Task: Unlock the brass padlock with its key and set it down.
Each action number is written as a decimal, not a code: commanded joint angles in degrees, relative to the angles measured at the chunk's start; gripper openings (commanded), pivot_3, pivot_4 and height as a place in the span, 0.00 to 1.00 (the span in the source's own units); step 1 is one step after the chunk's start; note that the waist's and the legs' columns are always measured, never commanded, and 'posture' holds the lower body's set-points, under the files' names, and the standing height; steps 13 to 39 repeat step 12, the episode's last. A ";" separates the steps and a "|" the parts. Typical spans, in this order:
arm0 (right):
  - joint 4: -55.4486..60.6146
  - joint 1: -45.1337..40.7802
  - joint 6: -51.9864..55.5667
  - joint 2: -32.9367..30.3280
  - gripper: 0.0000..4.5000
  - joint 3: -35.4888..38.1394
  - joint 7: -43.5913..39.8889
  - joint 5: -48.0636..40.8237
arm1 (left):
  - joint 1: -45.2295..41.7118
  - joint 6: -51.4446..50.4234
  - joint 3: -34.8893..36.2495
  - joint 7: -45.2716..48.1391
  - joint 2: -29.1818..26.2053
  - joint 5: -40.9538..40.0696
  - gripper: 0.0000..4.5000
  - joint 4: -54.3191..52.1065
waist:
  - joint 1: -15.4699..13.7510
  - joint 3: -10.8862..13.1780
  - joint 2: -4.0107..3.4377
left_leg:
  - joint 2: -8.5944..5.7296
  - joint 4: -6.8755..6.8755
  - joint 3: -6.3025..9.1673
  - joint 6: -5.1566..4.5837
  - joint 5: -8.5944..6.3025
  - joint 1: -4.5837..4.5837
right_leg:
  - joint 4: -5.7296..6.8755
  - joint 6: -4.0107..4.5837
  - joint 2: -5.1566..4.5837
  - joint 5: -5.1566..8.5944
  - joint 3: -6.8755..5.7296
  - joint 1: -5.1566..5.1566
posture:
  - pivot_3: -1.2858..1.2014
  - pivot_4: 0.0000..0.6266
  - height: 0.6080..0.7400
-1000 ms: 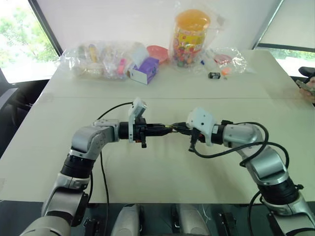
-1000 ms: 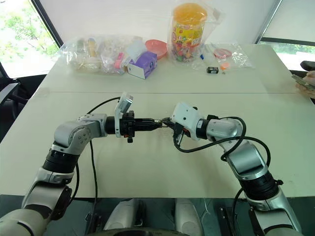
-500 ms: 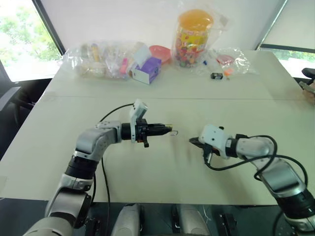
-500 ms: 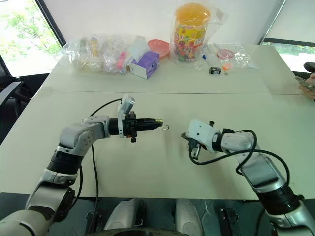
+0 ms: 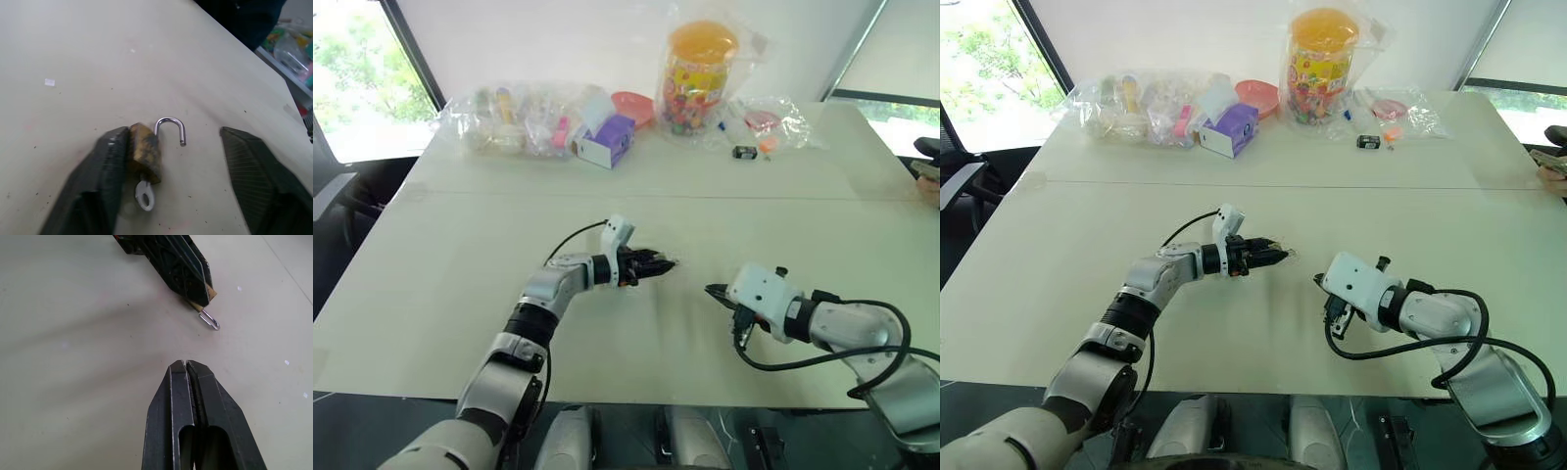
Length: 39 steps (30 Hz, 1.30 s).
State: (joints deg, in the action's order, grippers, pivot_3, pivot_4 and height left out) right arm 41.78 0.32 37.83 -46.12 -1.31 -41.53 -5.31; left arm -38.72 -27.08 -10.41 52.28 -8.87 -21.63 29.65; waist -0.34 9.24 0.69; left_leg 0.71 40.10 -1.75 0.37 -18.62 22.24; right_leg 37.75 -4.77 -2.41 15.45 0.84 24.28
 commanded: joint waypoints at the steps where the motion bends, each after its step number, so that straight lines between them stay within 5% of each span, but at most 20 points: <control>1: 1.99 0.65 0.01 -1.14 0.00 2.18 0.65 0.37 | 2.98 1.02 0.51 3.75 -7.81 2.72 0.99 -4.69 | 0.68 0.00 -0.01 | 0.02 -0.01 0.00 0.00 0.00 -0.02 | 0.01 0.00 0.01 0.00 0.01 0.00 | 0.52 0.24 0.96; 12: -2.13 -2.73 -1.74 -4.02 0.00 4.15 -1.56 -0.82 | 11.60 -2.17 2.40 12.04 -21.56 -2.61 0.99 -32.40 | -0.35 0.01 -0.02 | -0.02 0.01 0.04 -0.03 -0.02 0.13 | -0.09 0.01 -0.14 0.01 0.03 0.04 | 0.52 0.24 0.96; 39: -2.13 -2.73 -1.74 -4.02 0.00 4.15 -1.56 -0.82 | 11.60 -2.17 2.40 12.04 -21.56 -2.61 0.99 -32.40 | -0.35 0.01 -0.02 | -0.02 0.01 0.04 -0.03 -0.02 0.13 | -0.09 0.01 -0.14 0.01 0.03 0.04 | 0.52 0.24 0.96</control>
